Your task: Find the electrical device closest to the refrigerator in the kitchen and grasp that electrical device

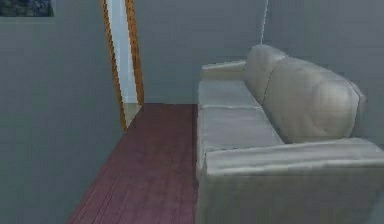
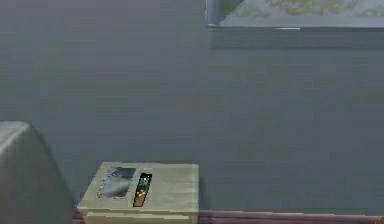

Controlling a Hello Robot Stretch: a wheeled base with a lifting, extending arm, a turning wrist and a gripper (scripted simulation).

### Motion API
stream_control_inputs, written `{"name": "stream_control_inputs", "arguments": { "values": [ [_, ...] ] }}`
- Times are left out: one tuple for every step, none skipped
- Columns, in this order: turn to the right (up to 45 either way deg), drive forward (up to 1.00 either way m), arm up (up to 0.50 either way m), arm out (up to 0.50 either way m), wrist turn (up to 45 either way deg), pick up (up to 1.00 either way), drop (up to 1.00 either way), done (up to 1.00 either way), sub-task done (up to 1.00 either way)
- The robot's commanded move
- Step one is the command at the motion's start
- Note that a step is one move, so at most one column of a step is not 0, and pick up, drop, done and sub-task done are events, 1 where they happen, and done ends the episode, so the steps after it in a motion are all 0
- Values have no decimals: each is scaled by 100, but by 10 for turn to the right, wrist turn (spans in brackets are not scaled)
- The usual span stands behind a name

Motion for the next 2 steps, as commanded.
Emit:
{"name": "stream_control_inputs", "arguments": {
  "values": [
    [0, 15, 0, 0, 0, 0, 0, 0, 0],
    [-300, 0, 0, 0, 0, 0, 0, 0, 0]
  ]
}}
